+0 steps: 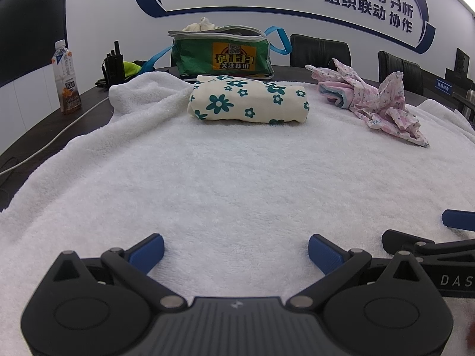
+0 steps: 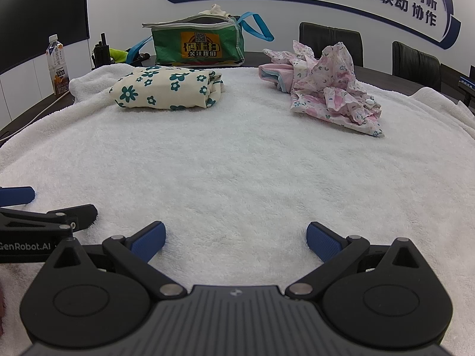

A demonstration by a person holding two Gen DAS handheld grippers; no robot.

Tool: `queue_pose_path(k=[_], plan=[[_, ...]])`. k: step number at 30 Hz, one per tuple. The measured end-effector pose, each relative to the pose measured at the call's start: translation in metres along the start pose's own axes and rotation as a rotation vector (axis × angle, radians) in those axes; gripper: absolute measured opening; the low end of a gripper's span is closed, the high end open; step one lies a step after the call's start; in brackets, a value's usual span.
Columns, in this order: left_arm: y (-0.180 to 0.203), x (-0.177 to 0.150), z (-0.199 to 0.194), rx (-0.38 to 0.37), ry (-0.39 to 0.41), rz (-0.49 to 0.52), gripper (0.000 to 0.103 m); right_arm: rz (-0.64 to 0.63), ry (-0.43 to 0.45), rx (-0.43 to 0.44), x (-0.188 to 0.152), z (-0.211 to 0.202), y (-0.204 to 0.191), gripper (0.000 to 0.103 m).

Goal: Fold clothes
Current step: 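Move both tools toward the crumpled pink floral garment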

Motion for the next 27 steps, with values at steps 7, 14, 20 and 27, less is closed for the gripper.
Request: queue_pose_path(k=[7, 14, 20, 27], plan=[[0.000, 0.000, -0.001, -0.002, 0.001, 0.003, 0.103, 0.001, -0.001, -0.002, 0.000, 0.000, 0.000, 0.102], [0.007, 0.037, -0.028, -0.050, 0.070, -0.073, 0.103, 0.100, 0.006, 0.092, 0.012, -0.015, 0.015, 0.103], [0.039, 0.118, 0.001, -0.265, -0.001, -0.233, 0.103, 0.269, 0.120, 0.121, 0.070, -0.023, 0.081, 0.103], [0.080, 0.161, 0.082, -0.224, -0.093, -0.241, 0.103, 0.290, 0.127, 0.051, 0.135, 0.001, 0.157, 0.103]])
Point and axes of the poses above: each gripper's, at about its wrist camera, not at the fingertips, and z roughly the way its jaws point, y to its right, x to its top, the point moved 5 cm from there along z, roughly the way its jaws point, and after that the axes turned 12 degrees about y, right-handed, at the moved point
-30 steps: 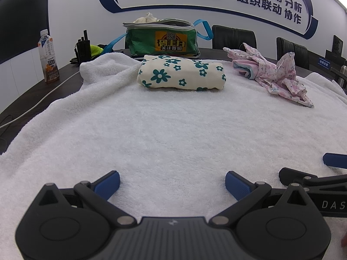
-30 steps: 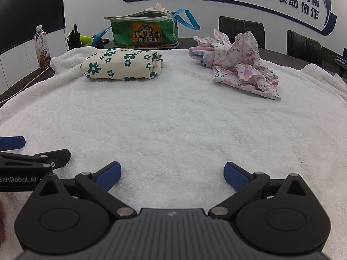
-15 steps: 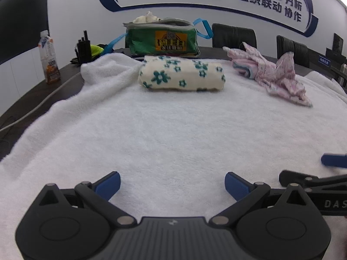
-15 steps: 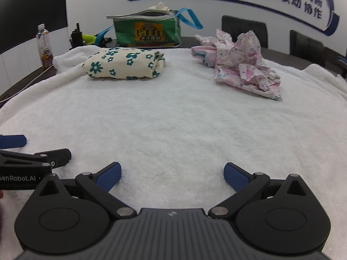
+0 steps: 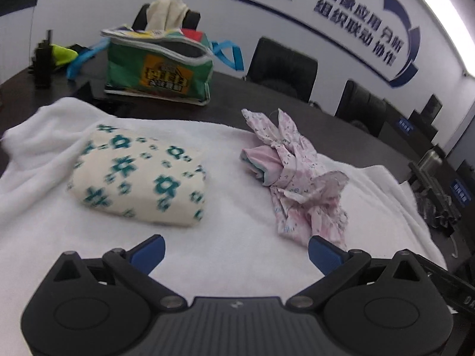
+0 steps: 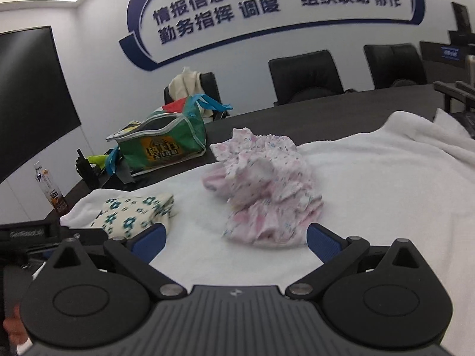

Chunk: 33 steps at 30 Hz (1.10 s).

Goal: Fold clothes
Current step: 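Move both tools toward the crumpled pink floral garment, then grasp the pink garment with the right tool while the left tool grasps another edge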

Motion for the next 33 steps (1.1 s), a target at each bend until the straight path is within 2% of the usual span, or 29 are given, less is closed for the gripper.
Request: queue_pose_path(k=[5, 9, 13, 17, 20, 22, 23, 24, 25, 26, 28, 33], plan=[[0.016, 0.004, 0.050, 0.044, 0.002, 0.038, 0.103, -0.038, -0.054, -0.071, 0.011, 0.046, 0.020, 0.103], [0.030, -0.009, 0.073, -0.049, -0.028, 0.089, 0.101, -0.079, -0.102, -0.124, 0.013, 0.085, 0.033, 0.103], [0.052, -0.021, 0.093, -0.087, -0.042, 0.181, 0.091, -0.126, -0.143, -0.119, 0.002, 0.111, 0.040, 0.101], [0.074, -0.028, 0.112, -0.137, -0.042, 0.234, 0.090, -0.120, -0.175, -0.109, -0.011, 0.133, 0.050, 0.081], [0.083, -0.030, 0.131, -0.084, -0.049, 0.252, 0.088, -0.085, -0.167, -0.081, -0.013, 0.148, 0.059, 0.073], [0.085, -0.029, 0.139, -0.045, -0.018, 0.261, 0.076, -0.051, -0.152, -0.063, -0.010, 0.158, 0.065, 0.068], [0.086, -0.029, 0.142, -0.049, -0.005, 0.264, 0.071, -0.051, -0.145, -0.049, -0.009, 0.163, 0.065, 0.062], [0.087, -0.030, 0.144, -0.065, 0.001, 0.265, 0.046, -0.065, -0.146, -0.041, -0.009, 0.169, 0.064, 0.050], [0.087, -0.030, 0.146, -0.082, -0.001, 0.264, 0.012, -0.078, -0.154, -0.041, -0.009, 0.175, 0.062, 0.012], [0.086, -0.030, 0.147, -0.090, -0.008, 0.258, 0.000, -0.082, -0.169, -0.057, -0.009, 0.179, 0.061, 0.014], [0.080, -0.024, 0.137, -0.087, 0.027, 0.213, 0.000, -0.062, -0.135, -0.046, -0.001, 0.170, 0.055, 0.013], [0.072, 0.021, 0.053, -0.237, 0.199, 0.130, 0.000, -0.091, 0.065, 0.123, 0.052, 0.084, 0.012, 0.013]])
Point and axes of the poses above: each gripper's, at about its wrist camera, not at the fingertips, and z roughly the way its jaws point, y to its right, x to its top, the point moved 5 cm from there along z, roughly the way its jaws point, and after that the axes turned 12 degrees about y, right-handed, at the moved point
